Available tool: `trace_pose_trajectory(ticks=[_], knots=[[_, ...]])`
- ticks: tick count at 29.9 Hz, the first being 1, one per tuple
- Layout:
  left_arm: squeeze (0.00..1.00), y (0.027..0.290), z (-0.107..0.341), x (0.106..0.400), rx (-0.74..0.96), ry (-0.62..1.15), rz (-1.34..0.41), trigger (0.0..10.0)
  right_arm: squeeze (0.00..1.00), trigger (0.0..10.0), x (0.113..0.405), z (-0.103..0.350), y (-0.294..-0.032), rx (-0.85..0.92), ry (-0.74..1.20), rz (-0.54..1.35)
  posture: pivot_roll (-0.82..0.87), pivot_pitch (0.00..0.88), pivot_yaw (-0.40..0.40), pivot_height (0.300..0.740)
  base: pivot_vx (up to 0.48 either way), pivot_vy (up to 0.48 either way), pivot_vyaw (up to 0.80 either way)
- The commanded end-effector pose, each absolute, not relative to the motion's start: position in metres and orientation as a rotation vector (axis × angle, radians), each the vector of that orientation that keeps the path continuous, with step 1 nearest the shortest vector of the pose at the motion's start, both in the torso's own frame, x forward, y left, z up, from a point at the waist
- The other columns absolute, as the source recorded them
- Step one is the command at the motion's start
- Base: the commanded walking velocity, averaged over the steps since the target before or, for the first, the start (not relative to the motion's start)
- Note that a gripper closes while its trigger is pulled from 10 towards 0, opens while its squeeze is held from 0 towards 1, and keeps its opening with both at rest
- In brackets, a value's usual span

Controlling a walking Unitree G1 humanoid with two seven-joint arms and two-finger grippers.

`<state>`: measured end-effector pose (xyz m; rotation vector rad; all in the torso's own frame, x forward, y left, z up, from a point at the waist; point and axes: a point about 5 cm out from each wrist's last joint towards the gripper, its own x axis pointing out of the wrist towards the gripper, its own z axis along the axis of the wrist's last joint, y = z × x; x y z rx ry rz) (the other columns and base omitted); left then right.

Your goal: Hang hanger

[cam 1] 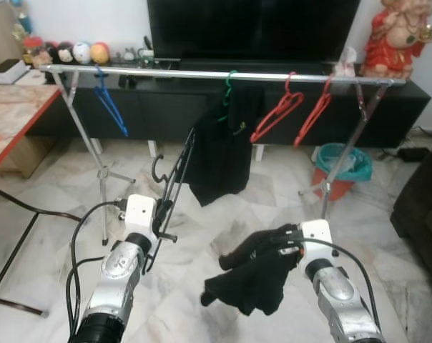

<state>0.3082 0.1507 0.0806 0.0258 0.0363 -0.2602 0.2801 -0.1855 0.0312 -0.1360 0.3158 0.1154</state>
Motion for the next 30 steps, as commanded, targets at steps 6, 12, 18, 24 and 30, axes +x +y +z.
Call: trace_pose_trajectory(ticks=[6,12,18,24,30], knots=[[0.0,0.1531,0.0819,0.3082,0.034,0.041,-0.262,10.0,0.0,10.0,0.284,0.038,-0.1823,-0.131,0.272,0.114,0.02,0.0,0.008,0.74,0.0,0.454,-0.09],[0.0,0.1545,0.083,0.3086,0.047,0.037,-0.26,10.0,0.0,10.0,0.2845,0.0385,-0.1817,-0.129,0.267,0.115,0.02,0.0,0.01,0.74,0.0,0.219,0.0],[0.0,0.1543,0.0828,0.3086,0.053,0.039,-0.265,10.0,0.0,10.0,0.2861,0.041,-0.1799,-0.114,0.246,0.112,0.02,0.0,0.012,0.74,0.0,0.0,0.0],[0.0,0.154,0.0826,0.3086,0.053,0.04,-0.266,10.0,0.0,10.0,0.287,0.0434,-0.1792,-0.108,0.229,0.112,0.02,0.0,0.012,0.74,0.0,0.0,0.0],[0.0,0.1501,0.0826,0.3071,0.045,0.034,-0.279,10.0,0.0,10.0,0.2885,0.045,-0.1796,-0.11,0.219,0.111,0.02,0.0,0.012,0.74,0.0,0.0,0.0]])
